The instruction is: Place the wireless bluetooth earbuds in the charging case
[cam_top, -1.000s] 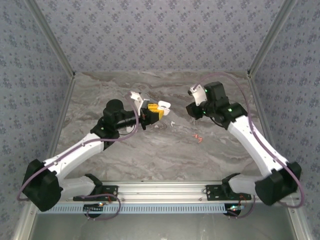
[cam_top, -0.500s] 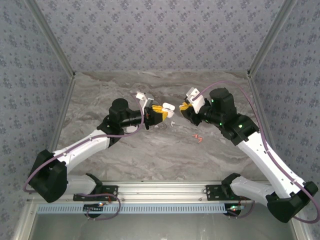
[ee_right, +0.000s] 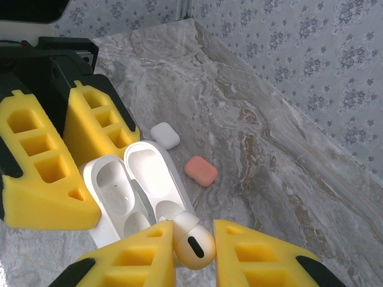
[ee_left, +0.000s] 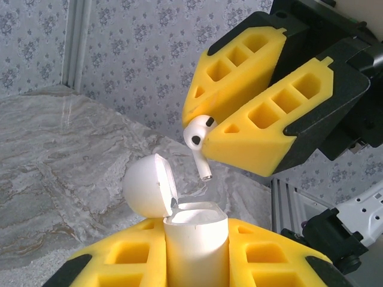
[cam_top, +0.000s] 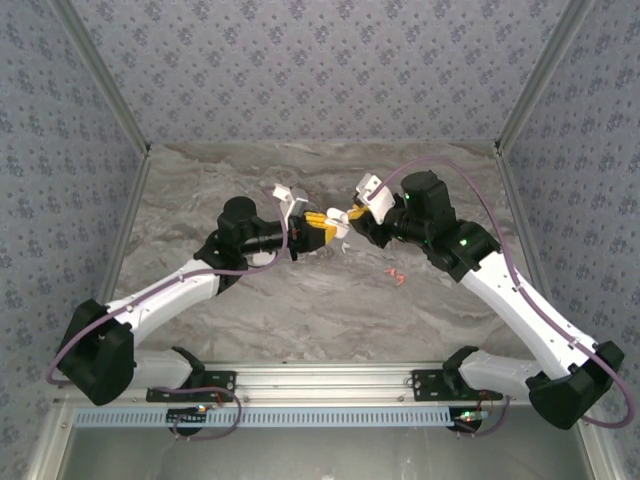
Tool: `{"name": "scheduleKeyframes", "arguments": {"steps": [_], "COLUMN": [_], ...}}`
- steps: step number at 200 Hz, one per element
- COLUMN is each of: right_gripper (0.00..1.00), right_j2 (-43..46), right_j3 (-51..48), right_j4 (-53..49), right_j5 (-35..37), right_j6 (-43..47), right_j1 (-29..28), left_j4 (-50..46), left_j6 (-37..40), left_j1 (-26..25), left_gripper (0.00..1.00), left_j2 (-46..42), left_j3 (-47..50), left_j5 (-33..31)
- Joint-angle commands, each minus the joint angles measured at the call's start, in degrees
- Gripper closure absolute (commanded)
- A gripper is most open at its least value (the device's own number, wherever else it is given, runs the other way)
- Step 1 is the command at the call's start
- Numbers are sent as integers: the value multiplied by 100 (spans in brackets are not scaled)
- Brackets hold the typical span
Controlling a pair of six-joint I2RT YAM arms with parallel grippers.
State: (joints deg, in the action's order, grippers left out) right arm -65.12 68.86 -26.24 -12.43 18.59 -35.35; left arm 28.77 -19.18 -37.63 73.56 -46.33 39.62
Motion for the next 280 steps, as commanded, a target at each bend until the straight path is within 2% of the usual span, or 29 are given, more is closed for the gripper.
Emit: {"name": "scheduleKeyframes", "arguments": {"steps": [1, 55, 209, 247, 280], "right_gripper": [78, 78, 77, 69, 51], "right_j2": [-51, -157, -52, -70, 10], "right_j3": [98, 13, -289, -183, -104], "right_j4": [75, 71, -204, -142, 36], "right_j5": [47, 98, -385, -1101, -1954], "right_j6": [92, 79, 7, -333, -818], "right_j1": [-57, -115, -94, 127, 579], "left_j4": [229, 195, 199, 233, 234], "left_j6": [-7, 16, 27, 24, 48], "left_j1": [-50, -67, -94, -96, -104], "left_gripper": [100, 100, 100, 100, 100], "left_j2": [17, 17, -26, -33, -46], "left_j3": [-315, -316, -277, -259, -254], "left_j5": [145, 146, 20, 33, 36]}}
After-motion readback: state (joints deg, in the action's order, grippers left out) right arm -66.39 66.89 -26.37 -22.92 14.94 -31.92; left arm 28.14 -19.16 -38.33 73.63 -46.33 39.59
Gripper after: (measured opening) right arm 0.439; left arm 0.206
